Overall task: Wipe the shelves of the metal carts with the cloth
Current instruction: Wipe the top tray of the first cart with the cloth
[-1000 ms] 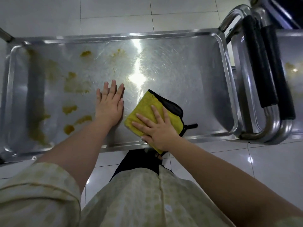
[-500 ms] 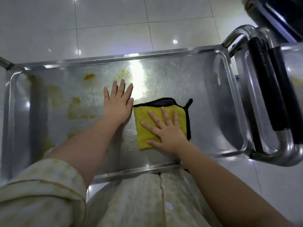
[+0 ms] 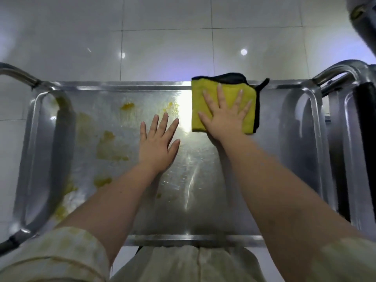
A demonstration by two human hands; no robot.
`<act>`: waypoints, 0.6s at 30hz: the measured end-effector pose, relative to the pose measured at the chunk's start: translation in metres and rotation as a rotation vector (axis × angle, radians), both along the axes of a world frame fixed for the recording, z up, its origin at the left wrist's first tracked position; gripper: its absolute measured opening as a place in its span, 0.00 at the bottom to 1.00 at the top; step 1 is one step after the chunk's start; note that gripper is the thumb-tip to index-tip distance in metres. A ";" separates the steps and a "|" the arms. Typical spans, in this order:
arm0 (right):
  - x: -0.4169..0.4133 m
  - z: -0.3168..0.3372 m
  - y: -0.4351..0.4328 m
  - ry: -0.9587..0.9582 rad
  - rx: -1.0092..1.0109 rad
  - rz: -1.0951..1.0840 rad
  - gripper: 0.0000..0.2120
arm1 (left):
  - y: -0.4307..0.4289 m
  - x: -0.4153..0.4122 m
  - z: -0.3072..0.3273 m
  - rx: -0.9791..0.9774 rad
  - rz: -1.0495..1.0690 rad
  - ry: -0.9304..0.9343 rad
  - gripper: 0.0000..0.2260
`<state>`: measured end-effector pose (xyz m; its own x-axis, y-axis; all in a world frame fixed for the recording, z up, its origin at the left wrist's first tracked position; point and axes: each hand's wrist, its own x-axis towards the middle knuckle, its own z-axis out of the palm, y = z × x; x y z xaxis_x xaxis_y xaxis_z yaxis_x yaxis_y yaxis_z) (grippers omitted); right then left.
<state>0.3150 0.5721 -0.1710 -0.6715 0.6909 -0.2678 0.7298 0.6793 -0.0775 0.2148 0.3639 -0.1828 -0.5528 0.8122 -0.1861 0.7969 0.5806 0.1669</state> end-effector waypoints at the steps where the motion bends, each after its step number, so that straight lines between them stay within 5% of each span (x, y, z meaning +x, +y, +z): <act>1: -0.006 0.000 0.005 -0.010 0.002 -0.014 0.32 | 0.000 0.000 0.000 0.002 -0.002 0.007 0.26; 14: 0.232 0.013 -0.174 -0.065 -0.084 0.203 0.32 | 0.020 0.044 0.019 -0.037 0.021 -0.052 0.24; 18: 0.248 0.019 -0.183 -0.121 -0.146 0.140 0.30 | 0.026 0.085 0.013 -0.038 -0.066 -0.060 0.24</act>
<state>0.5630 0.3889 -0.1518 -0.7152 0.5415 -0.4420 0.6392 0.7624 -0.1002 0.3000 0.3895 -0.1699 -0.4853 0.8381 -0.2491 0.8226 0.5342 0.1946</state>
